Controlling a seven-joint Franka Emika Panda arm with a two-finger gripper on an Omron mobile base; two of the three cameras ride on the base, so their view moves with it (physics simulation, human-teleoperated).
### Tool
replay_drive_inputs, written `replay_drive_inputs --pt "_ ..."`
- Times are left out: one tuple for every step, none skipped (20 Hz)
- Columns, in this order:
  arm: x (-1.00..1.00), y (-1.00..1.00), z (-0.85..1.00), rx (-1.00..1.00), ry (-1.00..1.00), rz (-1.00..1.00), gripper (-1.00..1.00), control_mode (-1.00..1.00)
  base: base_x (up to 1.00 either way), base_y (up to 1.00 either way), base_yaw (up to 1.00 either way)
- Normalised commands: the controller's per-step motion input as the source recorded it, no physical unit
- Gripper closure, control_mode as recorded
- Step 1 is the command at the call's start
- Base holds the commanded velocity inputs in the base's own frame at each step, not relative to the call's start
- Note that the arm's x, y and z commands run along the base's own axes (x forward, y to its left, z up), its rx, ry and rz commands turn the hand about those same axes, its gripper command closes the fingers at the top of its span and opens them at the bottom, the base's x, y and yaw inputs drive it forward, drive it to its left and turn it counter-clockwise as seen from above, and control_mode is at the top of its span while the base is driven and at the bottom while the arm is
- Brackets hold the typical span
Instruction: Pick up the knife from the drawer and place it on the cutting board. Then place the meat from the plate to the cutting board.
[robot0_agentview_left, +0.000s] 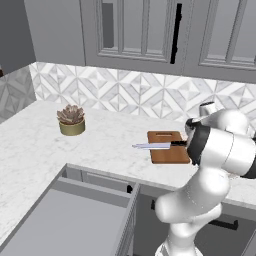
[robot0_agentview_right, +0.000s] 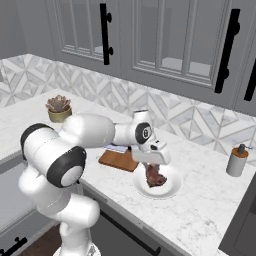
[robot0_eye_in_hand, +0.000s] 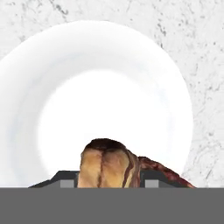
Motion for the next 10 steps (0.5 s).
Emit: replay_drive_inputs --pt "-0.26 0.6 0.51 0.0 -0.09 0.16 1.0 -1.0 0.0 0.0 0.0" --pt "-0.13 0.59 0.54 0.0 -0.07 0.22 1.0 -1.0 0.0 0.0 0.0" --pt "-0.02 0.59 0.54 0.0 -0.06 0.24 1.0 -1.0 0.0 0.0 0.0" --pt "0.0 0.68 0.56 -0.03 -0.04 0.26 1.0 -1.0 0.0 0.0 0.0" --pt "0.0 0.68 0.56 -0.03 0.0 0.31 1.0 -1.0 0.0 0.0 0.0" --pt "0.0 0.71 0.54 -0.03 0.0 0.35 1.0 -1.0 0.0 0.0 0.0" --pt "0.0 0.71 0.54 -0.01 0.0 0.38 1.0 -1.0 0.0 0.0 0.0" --pt "0.0 0.66 0.56 0.0 0.0 0.39 1.0 -1.0 0.0 0.0 0.0" --pt "0.0 0.61 0.54 0.0 0.0 0.42 1.0 -1.0 0.0 0.0 0.0" --pt "0.0 0.57 0.54 0.0 0.0 0.44 1.0 -1.0 0.0 0.0 0.0"
